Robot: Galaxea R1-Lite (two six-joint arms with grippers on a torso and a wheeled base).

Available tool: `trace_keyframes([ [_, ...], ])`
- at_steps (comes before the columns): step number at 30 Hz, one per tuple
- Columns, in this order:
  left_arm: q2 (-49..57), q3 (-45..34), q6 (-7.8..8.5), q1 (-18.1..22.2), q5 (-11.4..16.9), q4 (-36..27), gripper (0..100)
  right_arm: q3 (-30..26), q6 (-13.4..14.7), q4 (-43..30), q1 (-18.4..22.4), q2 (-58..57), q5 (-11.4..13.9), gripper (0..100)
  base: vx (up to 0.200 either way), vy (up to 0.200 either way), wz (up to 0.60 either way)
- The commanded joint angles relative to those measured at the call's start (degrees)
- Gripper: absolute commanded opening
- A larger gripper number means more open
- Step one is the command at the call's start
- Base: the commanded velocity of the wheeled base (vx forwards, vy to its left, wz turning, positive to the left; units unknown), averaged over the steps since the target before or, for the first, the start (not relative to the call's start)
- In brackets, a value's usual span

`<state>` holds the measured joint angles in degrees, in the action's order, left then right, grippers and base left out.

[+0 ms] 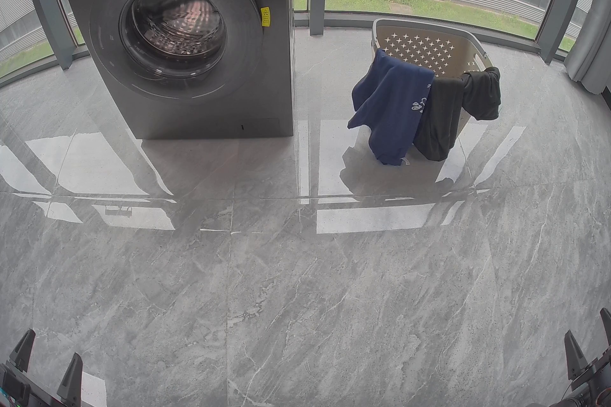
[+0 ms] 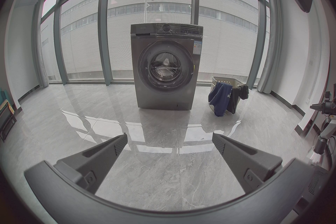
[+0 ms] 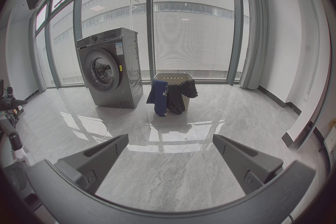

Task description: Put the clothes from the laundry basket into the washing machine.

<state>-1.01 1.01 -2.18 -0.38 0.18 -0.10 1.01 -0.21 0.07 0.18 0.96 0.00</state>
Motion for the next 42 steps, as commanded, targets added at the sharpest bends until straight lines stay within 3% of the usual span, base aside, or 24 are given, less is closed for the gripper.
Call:
trace_keyframes([
  [1,0.9,-0.9,-0.19,0.0,0.0,0.0,100,-1.0,0.0,0.0,0.0,-1.0,-0.1,100,0.0,0.0,0.0],
  [29,0.9,-1.0,-0.45,-0.1,-0.2,0.0,100,-1.0,0.1,0.0,0.1,-1.0,-0.1,100,0.193,0.0,0.0],
  [38,0.9,-0.9,-0.45,0.0,-0.2,0.0,100,-1.0,0.1,0.0,0.1,-1.0,-0.1,100,0.0,0.0,0.0],
  [42,0.9,-0.9,-0.45,-0.1,-0.2,0.0,100,-1.0,0.1,0.0,0.1,-1.0,-0.1,100,0.0,-0.2,0.0],
])
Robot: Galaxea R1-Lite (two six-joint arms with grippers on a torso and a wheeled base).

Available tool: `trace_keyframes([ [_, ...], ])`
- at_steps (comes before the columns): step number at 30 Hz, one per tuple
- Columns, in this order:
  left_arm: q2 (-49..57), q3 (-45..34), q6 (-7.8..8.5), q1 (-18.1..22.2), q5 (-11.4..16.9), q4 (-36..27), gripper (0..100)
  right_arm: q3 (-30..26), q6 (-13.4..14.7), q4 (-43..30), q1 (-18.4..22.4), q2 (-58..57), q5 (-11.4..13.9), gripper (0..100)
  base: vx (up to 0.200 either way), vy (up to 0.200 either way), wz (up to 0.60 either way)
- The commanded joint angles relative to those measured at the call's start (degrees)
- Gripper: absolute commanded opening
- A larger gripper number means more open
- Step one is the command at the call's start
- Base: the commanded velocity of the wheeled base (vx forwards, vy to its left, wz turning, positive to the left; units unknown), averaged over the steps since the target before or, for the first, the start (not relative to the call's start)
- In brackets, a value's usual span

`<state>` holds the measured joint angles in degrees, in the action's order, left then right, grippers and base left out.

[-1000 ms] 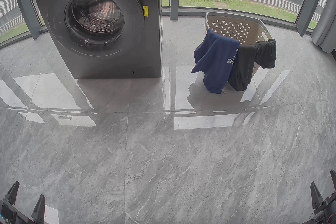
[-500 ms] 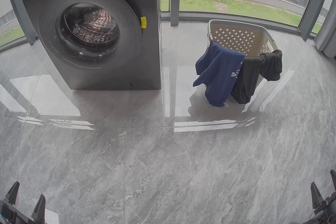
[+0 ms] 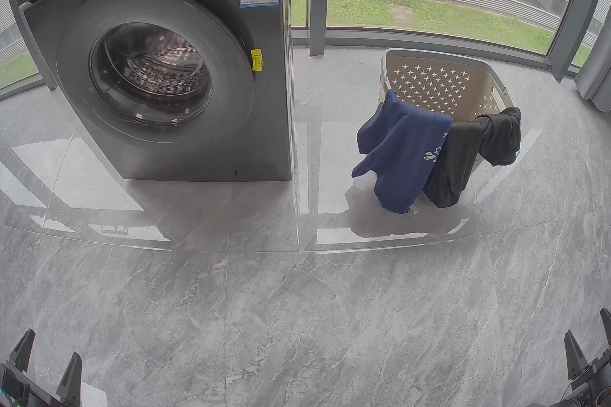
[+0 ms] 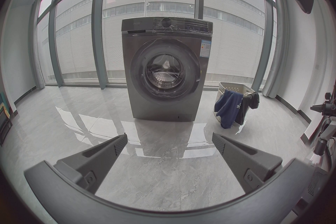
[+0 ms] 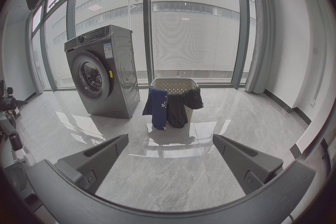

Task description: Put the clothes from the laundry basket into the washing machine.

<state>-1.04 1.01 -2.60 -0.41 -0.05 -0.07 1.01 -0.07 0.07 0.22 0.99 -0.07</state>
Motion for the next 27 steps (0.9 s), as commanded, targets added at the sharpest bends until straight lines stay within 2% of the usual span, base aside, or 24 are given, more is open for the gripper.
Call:
trace_keyframes([
  [1,0.9,-0.9,-0.04,0.0,0.0,0.0,100,-1.0,0.0,0.0,0.0,-1.0,0.0,100,0.0,-0.2,0.0],
  [8,0.9,-0.9,-0.13,0.0,-0.1,0.0,100,-1.0,0.0,0.0,0.0,-1.0,0.0,100,0.0,-0.2,0.0],
  [20,0.9,-1.0,-0.13,0.0,-0.1,0.0,100,-1.0,0.0,0.0,0.0,-1.0,0.0,100,0.0,0.0,0.0],
  [27,0.9,-0.9,-0.13,0.0,-0.1,-0.1,100,-1.0,0.0,0.0,0.0,-1.0,0.0,100,0.2,0.0,0.0],
])
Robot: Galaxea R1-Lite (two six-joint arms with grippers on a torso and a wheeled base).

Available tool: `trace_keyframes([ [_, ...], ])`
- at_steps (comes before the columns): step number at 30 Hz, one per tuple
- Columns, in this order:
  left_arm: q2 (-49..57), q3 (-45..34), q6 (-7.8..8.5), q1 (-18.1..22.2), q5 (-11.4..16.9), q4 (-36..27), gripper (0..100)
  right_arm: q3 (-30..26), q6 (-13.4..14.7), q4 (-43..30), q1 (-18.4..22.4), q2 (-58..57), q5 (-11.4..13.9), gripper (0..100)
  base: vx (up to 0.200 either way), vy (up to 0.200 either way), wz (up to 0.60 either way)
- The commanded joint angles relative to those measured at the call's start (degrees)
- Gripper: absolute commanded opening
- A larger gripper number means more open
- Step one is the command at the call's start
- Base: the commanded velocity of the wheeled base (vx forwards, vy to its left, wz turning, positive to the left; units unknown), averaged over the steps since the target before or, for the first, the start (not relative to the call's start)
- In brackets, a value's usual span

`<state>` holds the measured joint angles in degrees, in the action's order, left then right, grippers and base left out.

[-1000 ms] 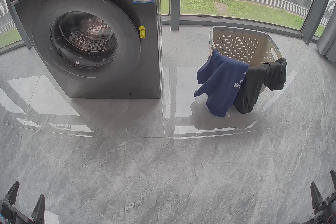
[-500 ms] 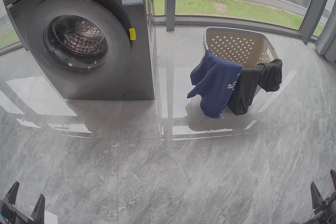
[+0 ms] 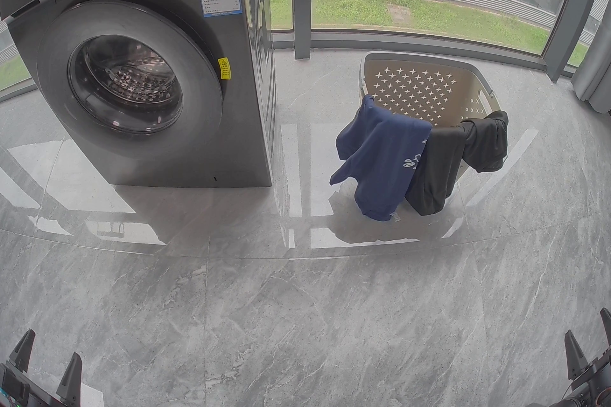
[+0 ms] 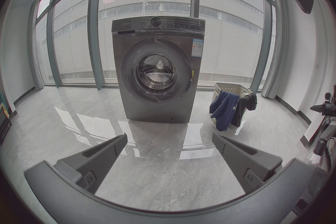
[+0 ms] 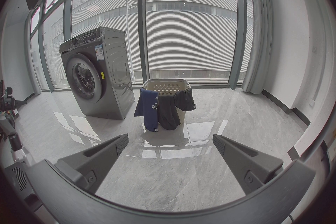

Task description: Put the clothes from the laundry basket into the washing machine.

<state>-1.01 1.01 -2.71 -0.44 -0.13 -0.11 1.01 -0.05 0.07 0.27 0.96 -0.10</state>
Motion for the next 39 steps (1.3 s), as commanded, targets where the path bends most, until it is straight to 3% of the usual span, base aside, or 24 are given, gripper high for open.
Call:
trace_keyframes([
  [1,0.9,-0.9,-0.02,0.0,0.0,-0.1,100,-1.0,0.0,0.0,0.0,-1.0,0.0,100,0.2,0.0,0.0],
  [8,0.8,-0.9,-0.11,0.0,0.0,0.0,100,-1.0,0.0,0.0,0.0,-1.0,0.0,100,0.029,0.0,0.0],
  [20,0.9,-0.9,-0.19,0.1,0.0,0.0,100,-1.0,-0.1,0.0,0.0,-1.0,0.0,100,0.0,-0.2,-0.05],
  [29,0.8,-0.9,-0.37,0.1,-0.2,0.0,100,-1.0,0.0,0.0,0.0,-1.0,0.0,100,0.0,0.0,-0.33],
  [39,0.9,-0.9,-0.37,0.0,-0.2,-0.1,100,-1.0,0.0,0.0,0.0,-1.0,0.0,100,0.2,0.0,0.0],
])
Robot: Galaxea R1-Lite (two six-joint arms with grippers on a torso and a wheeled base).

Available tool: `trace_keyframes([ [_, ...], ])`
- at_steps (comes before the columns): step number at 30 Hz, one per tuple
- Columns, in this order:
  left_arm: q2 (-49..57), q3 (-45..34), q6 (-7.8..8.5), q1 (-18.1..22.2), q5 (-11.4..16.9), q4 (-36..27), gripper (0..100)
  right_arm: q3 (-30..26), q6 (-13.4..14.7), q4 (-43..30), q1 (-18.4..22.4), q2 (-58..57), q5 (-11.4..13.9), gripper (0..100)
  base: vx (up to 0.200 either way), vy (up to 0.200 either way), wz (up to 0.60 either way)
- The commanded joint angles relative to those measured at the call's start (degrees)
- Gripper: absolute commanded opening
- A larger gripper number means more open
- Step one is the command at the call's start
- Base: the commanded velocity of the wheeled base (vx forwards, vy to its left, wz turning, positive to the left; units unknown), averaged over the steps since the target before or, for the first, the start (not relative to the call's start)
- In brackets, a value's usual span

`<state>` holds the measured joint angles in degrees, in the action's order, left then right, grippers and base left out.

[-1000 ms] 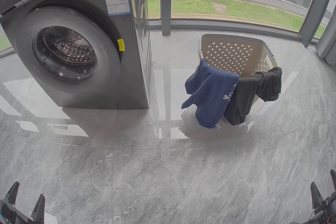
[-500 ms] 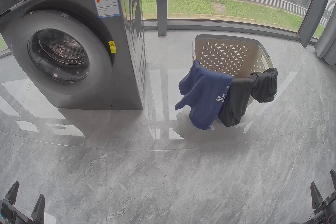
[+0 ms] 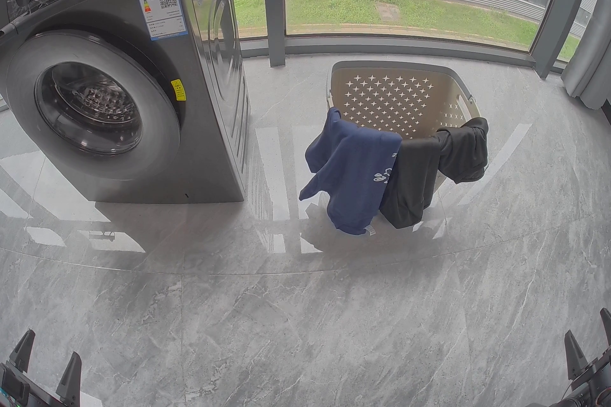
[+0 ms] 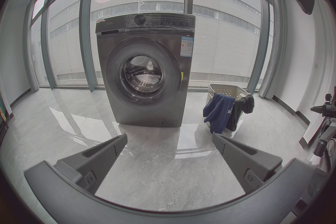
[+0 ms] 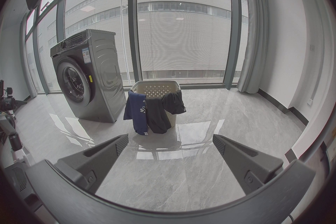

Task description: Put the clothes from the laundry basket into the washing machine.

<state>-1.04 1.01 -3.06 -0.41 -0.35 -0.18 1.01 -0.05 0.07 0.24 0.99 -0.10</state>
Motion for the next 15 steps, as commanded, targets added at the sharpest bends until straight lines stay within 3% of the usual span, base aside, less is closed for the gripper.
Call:
trace_keyframes([
  [1,0.9,-0.9,-0.02,0.1,0.0,0.0,100,-1.0,0.0,0.0,0.0,-1.0,0.0,100,0.2,0.0,0.0],
  [5,0.9,-0.9,-0.02,0.0,-0.1,0.0,100,-1.0,0.0,0.0,0.0,-1.0,0.0,100,0.2,0.0,0.0],
  [15,0.9,-0.9,-0.02,0.1,-0.1,0.0,100,-1.0,0.0,0.0,0.0,-1.0,0.0,100,0.0,-0.02,0.0],
])
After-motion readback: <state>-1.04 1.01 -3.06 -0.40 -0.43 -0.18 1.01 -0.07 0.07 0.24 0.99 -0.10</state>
